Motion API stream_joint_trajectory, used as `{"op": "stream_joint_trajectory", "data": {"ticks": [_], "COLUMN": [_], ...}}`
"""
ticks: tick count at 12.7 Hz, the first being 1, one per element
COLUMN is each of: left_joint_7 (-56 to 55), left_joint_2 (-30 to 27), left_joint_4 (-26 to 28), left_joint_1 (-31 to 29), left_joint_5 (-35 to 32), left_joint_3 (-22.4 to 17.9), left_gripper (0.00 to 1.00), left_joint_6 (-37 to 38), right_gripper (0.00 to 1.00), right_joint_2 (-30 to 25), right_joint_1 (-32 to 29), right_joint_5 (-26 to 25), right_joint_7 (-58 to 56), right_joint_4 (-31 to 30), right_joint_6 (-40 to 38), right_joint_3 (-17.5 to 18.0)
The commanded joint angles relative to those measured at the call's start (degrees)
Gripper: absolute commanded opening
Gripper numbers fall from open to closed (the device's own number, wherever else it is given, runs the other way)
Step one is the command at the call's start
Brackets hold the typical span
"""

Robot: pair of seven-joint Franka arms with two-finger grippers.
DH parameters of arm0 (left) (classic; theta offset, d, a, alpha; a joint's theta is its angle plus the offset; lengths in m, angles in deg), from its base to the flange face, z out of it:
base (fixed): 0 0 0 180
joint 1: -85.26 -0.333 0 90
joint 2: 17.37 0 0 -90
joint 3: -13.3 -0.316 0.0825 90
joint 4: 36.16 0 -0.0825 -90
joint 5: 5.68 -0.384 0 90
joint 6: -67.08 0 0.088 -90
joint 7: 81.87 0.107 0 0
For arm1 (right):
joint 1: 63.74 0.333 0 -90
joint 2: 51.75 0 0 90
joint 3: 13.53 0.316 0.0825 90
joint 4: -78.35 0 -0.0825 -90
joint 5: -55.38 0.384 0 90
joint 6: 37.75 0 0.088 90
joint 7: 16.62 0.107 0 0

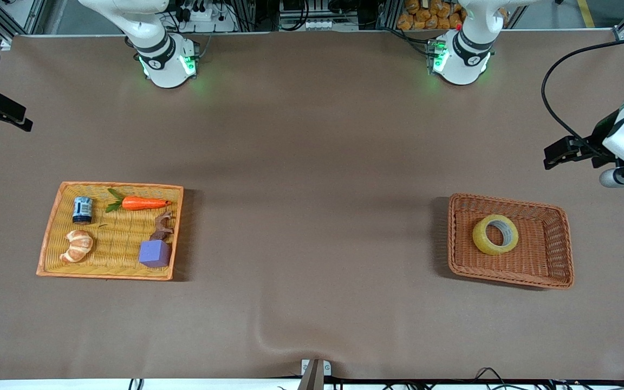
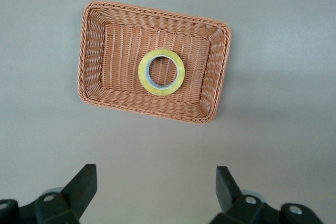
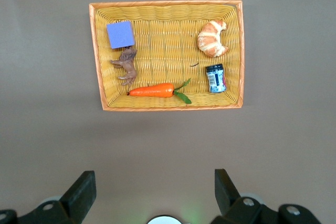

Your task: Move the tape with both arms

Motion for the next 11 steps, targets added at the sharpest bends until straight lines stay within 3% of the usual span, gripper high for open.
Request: {"op": "stream_joint_trajectory", "data": {"ticks": [1, 11], "left_joint_7": [-1.47, -0.24], "left_joint_2": [-2.78, -2.43], "left_joint_4": [3.31, -0.56], "left_joint_1": [4.55, 5.01], "left_joint_5": [0.02, -0.34], "left_joint_3": [-4.58, -4.77], "left_gripper": [1.00, 1.00], "left_joint_6": [-1.78, 1.20], "right_gripper": [1.00, 1.00], "right_joint_2": [-1.56, -1.56], "right_joint_1": [0.27, 0.09], "right_joint_5": [0.07, 0.07], "right_joint_7": [0.17, 0.08], "right_joint_4": [-1.51, -1.60], "right_joint_6": [-0.12, -0.82], "right_joint_3": [-0.01, -0.01]}}
